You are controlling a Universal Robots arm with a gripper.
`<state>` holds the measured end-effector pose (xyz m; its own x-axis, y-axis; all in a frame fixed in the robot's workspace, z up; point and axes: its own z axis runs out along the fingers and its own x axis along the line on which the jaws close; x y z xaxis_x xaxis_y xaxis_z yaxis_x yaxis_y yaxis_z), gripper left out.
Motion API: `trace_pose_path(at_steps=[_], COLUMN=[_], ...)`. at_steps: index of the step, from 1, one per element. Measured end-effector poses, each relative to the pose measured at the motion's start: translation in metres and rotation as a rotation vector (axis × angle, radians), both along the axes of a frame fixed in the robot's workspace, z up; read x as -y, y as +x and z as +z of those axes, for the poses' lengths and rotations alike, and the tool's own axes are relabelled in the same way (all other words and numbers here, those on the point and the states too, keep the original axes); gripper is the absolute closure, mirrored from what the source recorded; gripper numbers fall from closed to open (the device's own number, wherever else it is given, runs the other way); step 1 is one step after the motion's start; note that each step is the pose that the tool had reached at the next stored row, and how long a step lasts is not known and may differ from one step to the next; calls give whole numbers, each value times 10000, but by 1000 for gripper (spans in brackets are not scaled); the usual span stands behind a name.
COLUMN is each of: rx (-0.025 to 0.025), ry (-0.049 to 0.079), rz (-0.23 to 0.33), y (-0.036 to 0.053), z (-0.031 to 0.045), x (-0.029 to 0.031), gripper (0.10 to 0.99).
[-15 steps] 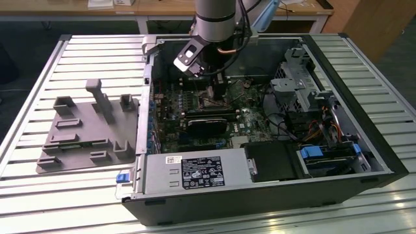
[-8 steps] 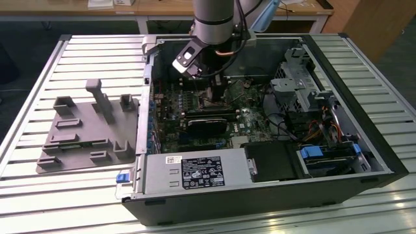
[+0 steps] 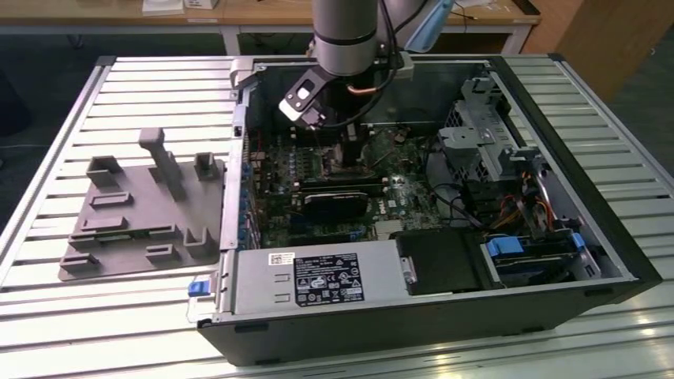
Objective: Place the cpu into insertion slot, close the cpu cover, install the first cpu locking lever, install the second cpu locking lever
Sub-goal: 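Place the cpu into insertion slot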
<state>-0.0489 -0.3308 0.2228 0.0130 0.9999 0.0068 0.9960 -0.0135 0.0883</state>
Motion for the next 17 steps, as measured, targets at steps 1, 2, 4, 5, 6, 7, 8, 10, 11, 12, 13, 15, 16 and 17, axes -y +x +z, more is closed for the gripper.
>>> trace_pose_path(at_steps=[1,2,4,5,6,7,8,10,11,12,13,15,16,17], rx=[-1,-1,-1,-2,-1,-1,0,1,1,0,0,0,0,0], ry=[-3,-6,-7,-7,-7,-7,-7,-4,-4,-6,-6,-6,-6,-6], rz=[-43,-104,-222,-272,-303,-318,-326,-326,-325,-324,-323,-318,-305,-283], y=[-3,-6,-14,-17,-18,-18,-18,-18,-18,-18,-18,-18,-18,-18], z=[-4,-7,-15,-19,-23,-26,-31,-41,-47,-54,-63,-83,-93,-101], x=[-2,-4,-8,-12,-18,-26,-36,-48,-51,-52,-52,-53,-53,-53], gripper=[549,549,549,549,549,549,549,549,549,549,549,549,549,549])
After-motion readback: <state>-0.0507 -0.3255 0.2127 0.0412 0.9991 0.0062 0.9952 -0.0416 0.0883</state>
